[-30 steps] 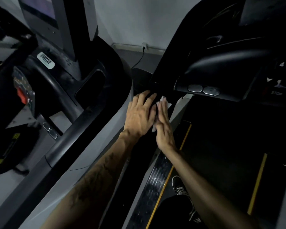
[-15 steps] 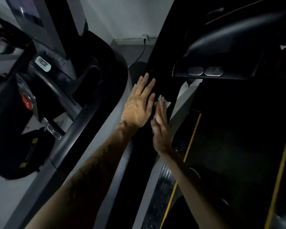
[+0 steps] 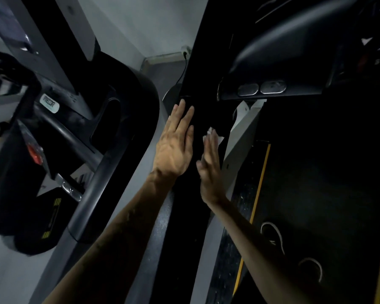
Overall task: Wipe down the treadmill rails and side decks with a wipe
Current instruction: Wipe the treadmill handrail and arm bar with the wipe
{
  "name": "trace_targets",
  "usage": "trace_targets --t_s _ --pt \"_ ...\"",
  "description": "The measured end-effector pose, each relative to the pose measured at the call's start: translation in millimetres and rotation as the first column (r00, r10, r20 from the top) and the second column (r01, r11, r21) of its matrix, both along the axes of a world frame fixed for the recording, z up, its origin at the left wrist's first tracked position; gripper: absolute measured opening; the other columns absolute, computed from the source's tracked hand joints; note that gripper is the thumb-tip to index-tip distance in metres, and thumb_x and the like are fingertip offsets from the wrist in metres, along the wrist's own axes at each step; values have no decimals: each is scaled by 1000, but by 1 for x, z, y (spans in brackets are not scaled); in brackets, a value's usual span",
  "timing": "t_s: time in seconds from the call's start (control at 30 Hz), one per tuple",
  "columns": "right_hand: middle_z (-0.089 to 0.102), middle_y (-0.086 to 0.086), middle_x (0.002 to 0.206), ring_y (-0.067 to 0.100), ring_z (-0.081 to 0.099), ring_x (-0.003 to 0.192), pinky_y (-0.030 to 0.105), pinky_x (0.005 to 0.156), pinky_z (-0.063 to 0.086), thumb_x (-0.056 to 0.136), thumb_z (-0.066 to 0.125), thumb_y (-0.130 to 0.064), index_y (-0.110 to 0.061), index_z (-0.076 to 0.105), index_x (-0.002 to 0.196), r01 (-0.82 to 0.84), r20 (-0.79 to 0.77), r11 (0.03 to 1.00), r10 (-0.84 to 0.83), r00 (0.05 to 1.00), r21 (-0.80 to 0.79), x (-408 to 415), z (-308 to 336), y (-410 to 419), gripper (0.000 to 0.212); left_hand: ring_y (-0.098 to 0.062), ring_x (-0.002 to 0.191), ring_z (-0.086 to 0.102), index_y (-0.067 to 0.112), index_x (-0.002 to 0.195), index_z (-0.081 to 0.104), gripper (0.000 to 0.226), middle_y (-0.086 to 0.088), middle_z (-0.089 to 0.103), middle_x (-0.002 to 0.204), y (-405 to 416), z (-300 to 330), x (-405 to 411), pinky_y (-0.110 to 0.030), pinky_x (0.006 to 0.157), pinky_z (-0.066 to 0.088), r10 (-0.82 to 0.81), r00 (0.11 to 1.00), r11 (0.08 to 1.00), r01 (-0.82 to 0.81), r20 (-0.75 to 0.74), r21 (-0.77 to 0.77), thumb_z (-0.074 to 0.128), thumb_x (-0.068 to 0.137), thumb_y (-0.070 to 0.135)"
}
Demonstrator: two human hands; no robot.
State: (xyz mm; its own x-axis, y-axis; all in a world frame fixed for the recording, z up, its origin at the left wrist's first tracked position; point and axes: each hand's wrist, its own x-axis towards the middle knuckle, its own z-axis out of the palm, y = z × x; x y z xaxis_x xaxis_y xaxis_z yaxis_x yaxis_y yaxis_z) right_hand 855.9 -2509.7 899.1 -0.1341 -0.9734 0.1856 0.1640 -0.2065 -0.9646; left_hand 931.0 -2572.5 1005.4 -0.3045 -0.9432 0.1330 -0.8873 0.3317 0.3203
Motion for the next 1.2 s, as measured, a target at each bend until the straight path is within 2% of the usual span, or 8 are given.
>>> trace_targets --t_s 0.13,0.3,0.43,0.6,0.7,0.9,1.0,1.2 --pt "9 22 170 34 3 159 53 129 7 112 19 -46 2 18 159 72 -64 997 -73 995 -15 -8 3 -35 68 -23 158 17 10 157 38 50 -8 25 169 0 0 -1 -50 123 31 13 1000 1000 -13 3 1 32 111 29" --pt "4 16 170 16 -3 159 41 129 3 111 20 -50 3 14 160 104 -61 994 -101 993 45 -11 -9 -47 72 -21 158 18 12 157 39 49 -6 25 169 0 2 -2 -48 124 30 23 1000 1000 -23 13 -1 34 111 27" --pt "0 6 173 14 -2 159 49 130 5 106 23 -62 -16 10 162 58 59 977 -71 996 206 1 -7 -13 74 -22 158 19 11 157 39 48 -8 26 169 1 4 -4 -49 124 29 27 999 1000 -27 37 -13 35 111 26" --pt "3 6 173 23 1 160 57 128 10 109 22 -51 -6 15 163 46 27 988 -50 998 145 6 4 -4 71 -21 158 18 12 157 39 48 -6 26 169 0 4 -4 -47 124 29 39 998 999 -38 48 -21 35 111 27" --pt "8 15 170 22 3 160 51 129 7 112 20 -46 4 19 159 114 -32 988 -111 993 103 -2 -5 -32 69 -21 158 19 12 157 40 48 -7 27 169 1 3 -4 -49 123 30 39 998 999 -38 42 -17 37 111 26" --pt "1 0 169 -15 -6 149 21 126 1 103 25 -67 -10 12 161 67 64 959 -88 994 274 -10 -24 -46 83 -20 158 18 12 157 39 49 -6 26 169 1 4 -4 -49 123 31 49 998 999 -50 39 -1 37 111 28" --pt "0 2 173 -1 -2 156 35 130 4 103 27 -63 -13 10 163 30 78 944 -58 995 328 -1 -22 -10 80 -20 158 17 13 157 39 49 -5 25 169 2 5 -5 -48 124 29 44 998 999 -43 46 -4 37 111 29" --pt "-2 4 172 18 -1 160 41 130 5 107 28 -56 -14 9 163 29 53 979 -40 998 201 6 -6 5 72 -18 158 17 15 157 39 50 -3 24 170 1 5 -4 -48 123 31 52 998 999 -52 47 -4 37 110 32"
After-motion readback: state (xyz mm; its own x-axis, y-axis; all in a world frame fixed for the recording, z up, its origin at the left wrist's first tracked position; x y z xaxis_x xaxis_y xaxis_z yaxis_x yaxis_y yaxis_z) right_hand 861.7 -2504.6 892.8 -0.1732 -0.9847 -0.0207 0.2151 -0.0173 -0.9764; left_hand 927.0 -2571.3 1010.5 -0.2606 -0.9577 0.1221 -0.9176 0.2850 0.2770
